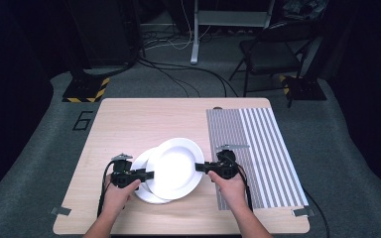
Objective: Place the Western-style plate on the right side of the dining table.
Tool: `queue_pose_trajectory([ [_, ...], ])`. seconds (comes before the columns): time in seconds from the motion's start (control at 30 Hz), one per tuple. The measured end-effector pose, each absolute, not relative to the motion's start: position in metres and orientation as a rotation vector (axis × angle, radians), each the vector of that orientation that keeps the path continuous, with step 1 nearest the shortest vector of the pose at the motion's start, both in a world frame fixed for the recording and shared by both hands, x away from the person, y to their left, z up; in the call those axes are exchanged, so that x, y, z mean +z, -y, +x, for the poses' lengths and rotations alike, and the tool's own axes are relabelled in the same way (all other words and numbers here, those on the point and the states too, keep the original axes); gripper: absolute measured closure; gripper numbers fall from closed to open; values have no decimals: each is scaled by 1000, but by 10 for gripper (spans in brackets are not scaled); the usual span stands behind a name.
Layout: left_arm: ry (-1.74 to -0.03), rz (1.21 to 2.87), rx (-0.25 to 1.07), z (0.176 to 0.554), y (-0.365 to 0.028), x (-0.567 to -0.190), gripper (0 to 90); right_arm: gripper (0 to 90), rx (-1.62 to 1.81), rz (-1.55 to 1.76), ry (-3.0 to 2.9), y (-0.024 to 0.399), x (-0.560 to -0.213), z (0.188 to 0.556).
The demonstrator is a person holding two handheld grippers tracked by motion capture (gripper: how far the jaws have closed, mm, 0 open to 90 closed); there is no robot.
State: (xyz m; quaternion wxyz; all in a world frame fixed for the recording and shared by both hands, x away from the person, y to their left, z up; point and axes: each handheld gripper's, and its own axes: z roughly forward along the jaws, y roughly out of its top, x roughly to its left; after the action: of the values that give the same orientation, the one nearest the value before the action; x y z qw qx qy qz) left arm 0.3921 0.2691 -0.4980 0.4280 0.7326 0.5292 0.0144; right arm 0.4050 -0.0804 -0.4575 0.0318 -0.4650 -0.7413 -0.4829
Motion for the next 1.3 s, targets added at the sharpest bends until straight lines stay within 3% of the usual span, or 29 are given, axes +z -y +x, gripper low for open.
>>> queue_pose_trajectory([
  [0.8, -1348, 1801, 22, 381, -256, -499, 415, 713, -1499, -1458, 2217, 88, -469, 409],
  [1.3, -1354, 1797, 43, 377, -255, -491, 441, 653, -1430, -1519, 2280, 85, -468, 405],
])
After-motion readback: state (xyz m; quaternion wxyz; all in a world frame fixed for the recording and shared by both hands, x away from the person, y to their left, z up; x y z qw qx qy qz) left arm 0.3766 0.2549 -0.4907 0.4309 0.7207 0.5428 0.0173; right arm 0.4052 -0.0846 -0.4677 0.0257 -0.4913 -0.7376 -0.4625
